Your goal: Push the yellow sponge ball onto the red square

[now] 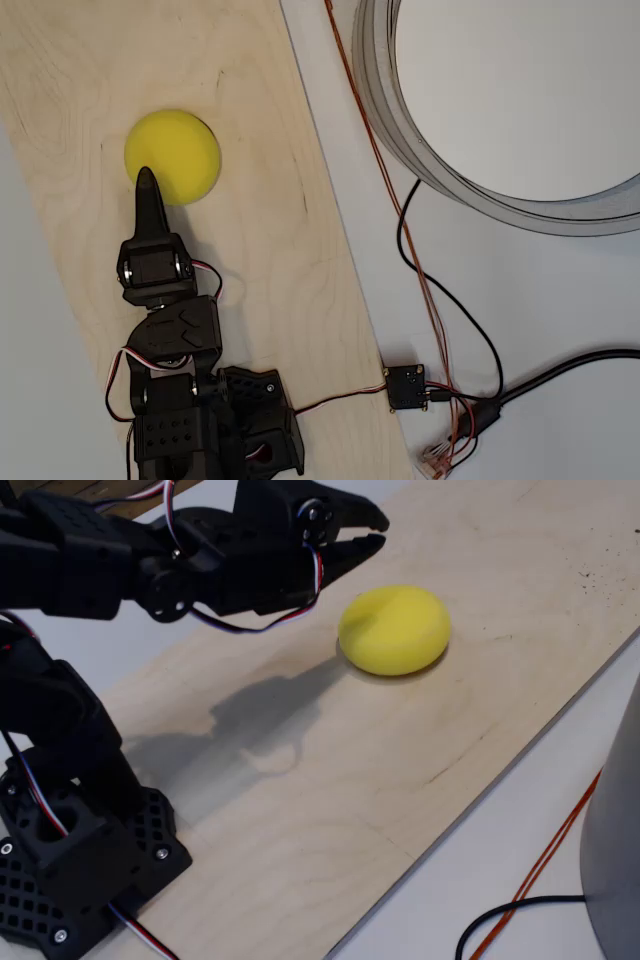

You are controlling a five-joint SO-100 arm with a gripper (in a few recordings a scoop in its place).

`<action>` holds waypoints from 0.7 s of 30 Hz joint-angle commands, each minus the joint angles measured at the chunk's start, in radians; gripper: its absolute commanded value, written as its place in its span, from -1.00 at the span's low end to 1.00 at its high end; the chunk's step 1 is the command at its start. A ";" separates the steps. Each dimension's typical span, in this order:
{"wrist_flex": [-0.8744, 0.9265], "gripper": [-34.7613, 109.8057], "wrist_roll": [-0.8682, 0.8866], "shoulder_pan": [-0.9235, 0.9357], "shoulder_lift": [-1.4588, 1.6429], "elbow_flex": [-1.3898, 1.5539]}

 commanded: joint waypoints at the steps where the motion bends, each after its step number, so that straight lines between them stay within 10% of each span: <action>1: 0.040 -0.52 0.035 0.020 0.103 0.043; 21: 0.595 -0.52 0.120 0.037 0.431 -0.009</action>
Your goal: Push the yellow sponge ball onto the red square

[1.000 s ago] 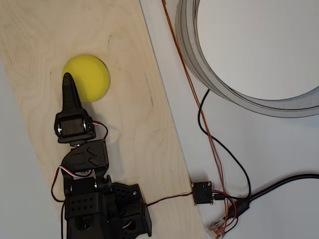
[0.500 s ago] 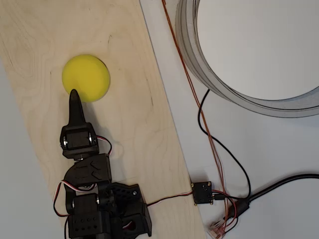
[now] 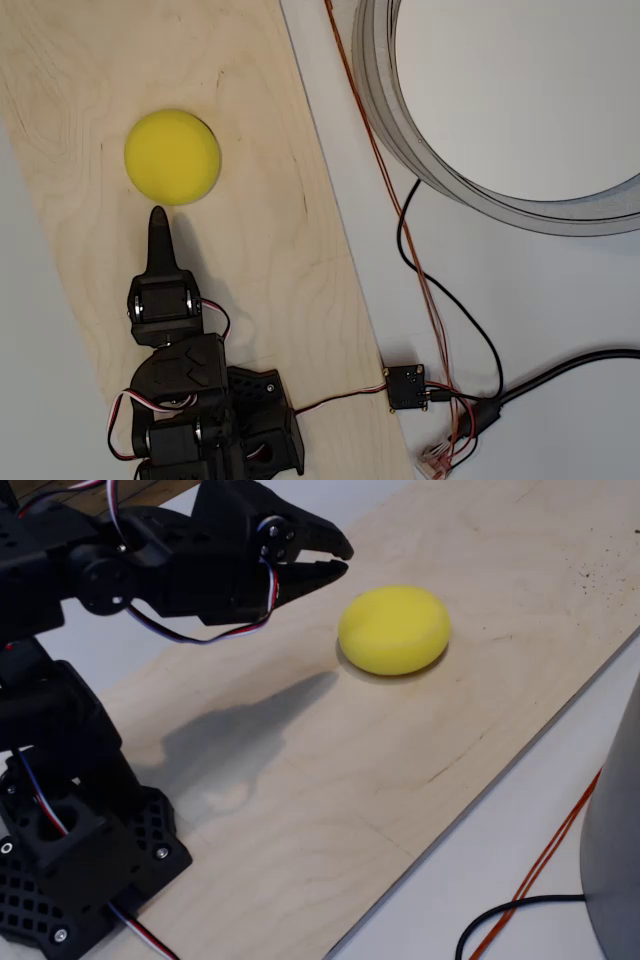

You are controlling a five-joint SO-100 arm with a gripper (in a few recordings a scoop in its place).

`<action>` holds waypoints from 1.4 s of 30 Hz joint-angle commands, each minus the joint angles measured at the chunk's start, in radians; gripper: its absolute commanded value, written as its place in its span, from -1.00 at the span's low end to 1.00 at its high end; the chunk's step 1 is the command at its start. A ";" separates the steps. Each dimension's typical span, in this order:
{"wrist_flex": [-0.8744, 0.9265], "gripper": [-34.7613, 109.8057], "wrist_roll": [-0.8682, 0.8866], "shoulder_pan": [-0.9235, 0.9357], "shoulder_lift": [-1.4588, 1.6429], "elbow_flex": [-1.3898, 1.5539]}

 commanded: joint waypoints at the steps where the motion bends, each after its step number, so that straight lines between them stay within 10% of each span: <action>1: 0.057 -0.52 0.054 0.020 -0.038 -0.063; 42: -0.067 -0.52 0.219 0.037 -0.627 -0.232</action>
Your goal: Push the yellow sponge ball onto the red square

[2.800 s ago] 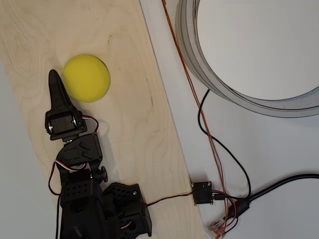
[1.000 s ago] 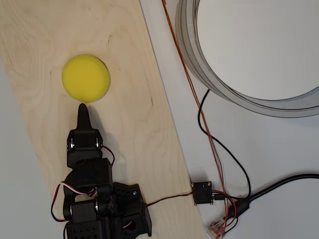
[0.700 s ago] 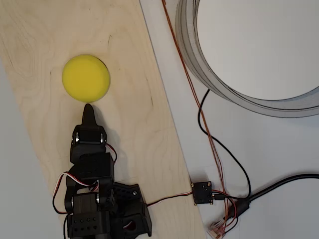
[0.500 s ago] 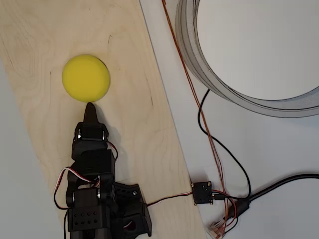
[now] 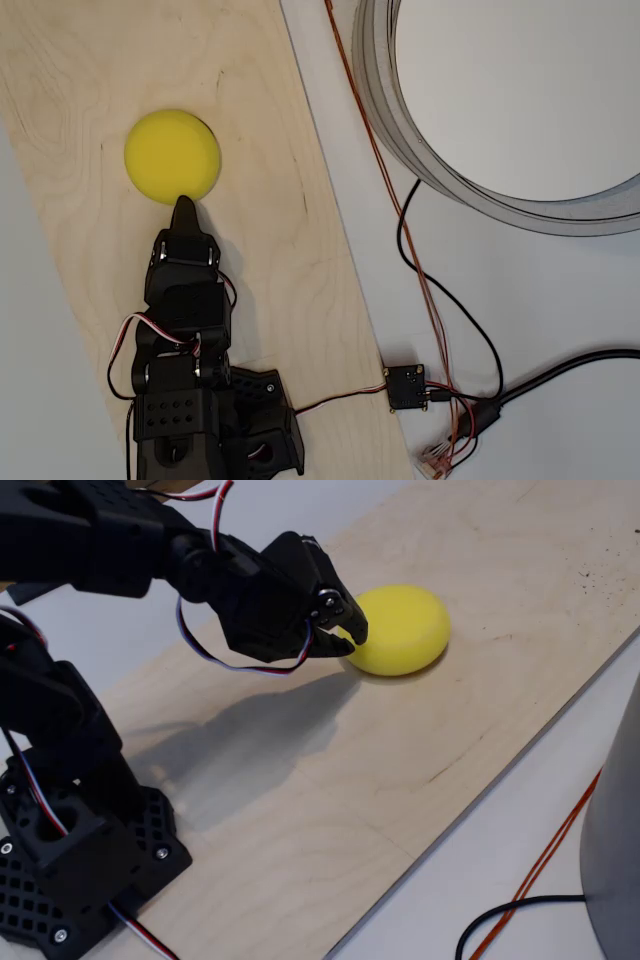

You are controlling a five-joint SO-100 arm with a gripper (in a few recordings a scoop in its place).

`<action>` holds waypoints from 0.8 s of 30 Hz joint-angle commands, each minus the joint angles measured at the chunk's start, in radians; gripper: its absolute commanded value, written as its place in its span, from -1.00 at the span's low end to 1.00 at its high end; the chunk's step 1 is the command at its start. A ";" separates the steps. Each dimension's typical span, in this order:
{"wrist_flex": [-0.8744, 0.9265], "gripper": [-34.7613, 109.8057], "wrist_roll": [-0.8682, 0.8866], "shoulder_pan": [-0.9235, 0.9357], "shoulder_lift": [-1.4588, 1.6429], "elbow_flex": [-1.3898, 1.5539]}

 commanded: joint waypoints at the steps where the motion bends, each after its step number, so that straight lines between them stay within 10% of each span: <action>1: -0.002 -0.52 0.021 0.005 -0.009 -0.038; 24: -0.006 -0.52 0.014 -0.017 0.025 -0.057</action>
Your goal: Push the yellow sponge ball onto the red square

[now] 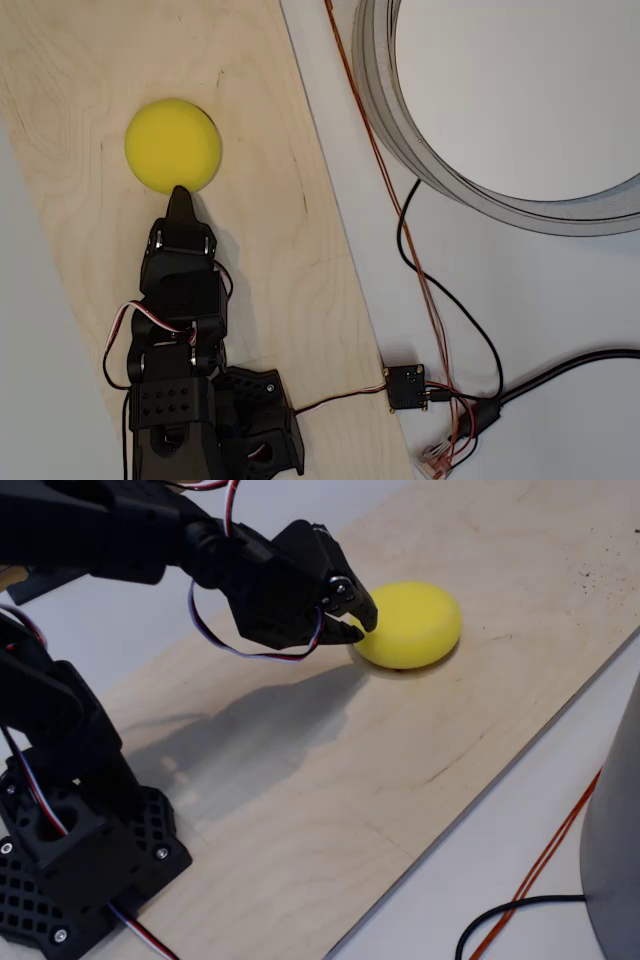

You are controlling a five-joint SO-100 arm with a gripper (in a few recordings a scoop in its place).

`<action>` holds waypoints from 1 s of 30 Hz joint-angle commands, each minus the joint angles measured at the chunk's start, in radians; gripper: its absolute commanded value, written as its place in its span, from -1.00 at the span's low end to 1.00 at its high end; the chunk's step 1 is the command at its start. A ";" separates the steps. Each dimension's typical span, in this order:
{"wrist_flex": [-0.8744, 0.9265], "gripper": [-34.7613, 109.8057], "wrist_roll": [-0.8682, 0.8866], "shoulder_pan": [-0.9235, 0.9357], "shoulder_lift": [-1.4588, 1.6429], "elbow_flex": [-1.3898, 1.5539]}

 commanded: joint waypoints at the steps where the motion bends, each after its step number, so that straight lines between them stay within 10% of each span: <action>1: 0.000 -0.52 0.000 -0.008 0.095 0.008; 30: -0.222 -0.52 -0.350 -0.032 0.098 -0.216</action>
